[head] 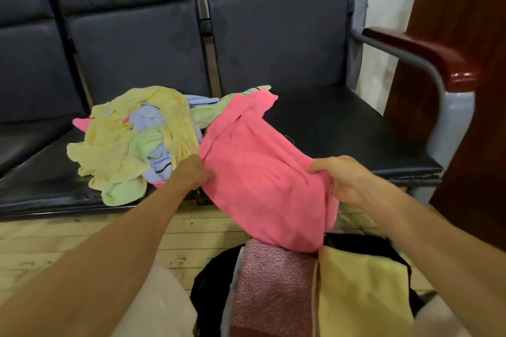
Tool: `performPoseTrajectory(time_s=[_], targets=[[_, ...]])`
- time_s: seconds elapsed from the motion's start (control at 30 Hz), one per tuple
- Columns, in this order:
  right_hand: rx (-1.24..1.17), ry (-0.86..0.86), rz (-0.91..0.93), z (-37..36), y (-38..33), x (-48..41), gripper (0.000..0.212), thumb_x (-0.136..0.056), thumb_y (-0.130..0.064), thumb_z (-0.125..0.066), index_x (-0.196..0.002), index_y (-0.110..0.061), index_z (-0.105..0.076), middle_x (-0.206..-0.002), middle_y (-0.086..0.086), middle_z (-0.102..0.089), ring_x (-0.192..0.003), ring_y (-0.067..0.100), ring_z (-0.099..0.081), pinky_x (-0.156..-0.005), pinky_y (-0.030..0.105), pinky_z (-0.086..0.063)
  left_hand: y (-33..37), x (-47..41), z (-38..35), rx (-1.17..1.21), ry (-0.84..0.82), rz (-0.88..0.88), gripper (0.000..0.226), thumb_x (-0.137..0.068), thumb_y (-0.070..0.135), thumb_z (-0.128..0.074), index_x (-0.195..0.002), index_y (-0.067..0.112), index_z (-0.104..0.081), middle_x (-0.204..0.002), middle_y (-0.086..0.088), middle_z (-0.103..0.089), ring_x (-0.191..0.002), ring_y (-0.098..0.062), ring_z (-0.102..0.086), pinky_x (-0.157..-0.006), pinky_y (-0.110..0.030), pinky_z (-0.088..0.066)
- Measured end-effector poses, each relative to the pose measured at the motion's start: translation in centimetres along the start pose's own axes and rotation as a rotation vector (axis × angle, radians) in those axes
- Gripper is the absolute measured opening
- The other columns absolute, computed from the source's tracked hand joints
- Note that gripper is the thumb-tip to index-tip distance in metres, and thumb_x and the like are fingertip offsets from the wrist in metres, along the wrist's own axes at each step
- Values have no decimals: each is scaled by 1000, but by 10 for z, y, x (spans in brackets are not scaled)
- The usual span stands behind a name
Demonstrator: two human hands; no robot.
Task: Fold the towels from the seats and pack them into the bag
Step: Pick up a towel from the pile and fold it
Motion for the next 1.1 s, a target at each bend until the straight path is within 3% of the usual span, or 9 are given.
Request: performPoseTrajectory(time_s=[0.13, 0.2, 0.33, 0.47, 0.63, 0.73, 0.77, 0.93, 1.1], targets=[[44, -67, -48, -4, 11, 8, 25, -65, 8, -61, -88, 0, -65, -88, 18, -63, -87, 34, -60, -82, 44, -49, 8, 4, 1, -57, 20, -62, 38, -94, 23, -57, -62, 10, -41, -72, -20, -53, -83, -40, -58, -70, -40, -47], [-9, -105, -66, -7, 15, 10, 36, -68, 4, -54, -102, 5, -66, -94, 22, -64, -83, 34, -62, -82, 47, -53, 20, 10, 1, 14, 20, -121, 32, -98, 19, -47, -68, 8, -44, -76, -18, -55, -78, -35, -55, -60, -35, -39], [-148, -234, -110, -17, 13, 18, 24, -84, -15, -57, -103, -6, -70, -86, 12, -69, -69, 24, -65, -63, 29, -54, 47, 21, 10, 399, 57, -177, 36, -98, 13, -36, -63, 16, -29, -62, -1, -31, -58, -14, -30, -52, -27, -22], [-105, -228, -129, -13, 14, 19, 33, -82, -21, -65, -113, -8, -71, -103, 12, -73, -89, 28, -67, -86, 39, -53, 60, 43, 5, 820, 106, -90, 29, -96, 21, -31, -72, 5, -36, -67, 1, -32, -65, -14, -32, -56, -28, -25], [-80, -142, -77, -5, 17, 21, 21, -77, 3, -60, -96, 0, -68, -100, 18, -68, -87, 31, -65, -77, 37, -54, 68, 72, -43, 1251, -96, 66, 18, -96, 14, -44, -88, 7, -59, -85, -14, -62, -73, -22, -60, -69, -31, -50], [-37, -89, -68, 4, 22, 25, 23, -72, 13, -56, -90, 4, -67, -94, 21, -65, -84, 33, -64, -76, 38, -52, 76, 90, -68, 1450, -323, 138, 18, -100, 6, -42, -96, -2, -57, -75, -13, -67, -55, -16, -66, -51, -25, -55], [-31, -82, -70, 7, 22, 28, 26, -71, 15, -56, -93, 6, -68, -96, 22, -67, -86, 35, -66, -75, 38, -53, 80, 97, -75, 1474, -395, 171, 20, -101, 6, -41, -96, -4, -57, -72, -13, -68, -54, -15, -67, -49, -24, -55], [-72, -147, -132, 17, 34, 49, 38, -75, 9, -69, -114, 7, -66, -109, 23, -70, -93, 33, -70, -64, 36, -59, 100, 135, -95, 1416, -722, 256, 28, -102, 13, -39, -111, -4, -59, -97, -15, -66, -83, -22, -64, -71, -34, -56], [-69, -152, -68, 30, 24, 74, 30, -86, -9, -66, -113, 4, -66, -104, 20, -72, -84, 29, -72, -60, 34, -59, 110, 144, -70, 1277, -677, 36, 22, -99, 6, -44, -107, -4, -62, -94, -15, -69, -80, -20, -66, -71, -29, -57]])
Point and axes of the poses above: each hand's wrist, its own x-axis away from the middle knuckle, its own z-axis out of the back of the hand, y = z × x, the point moved 9 cm from there along -x, towards the middle knuckle
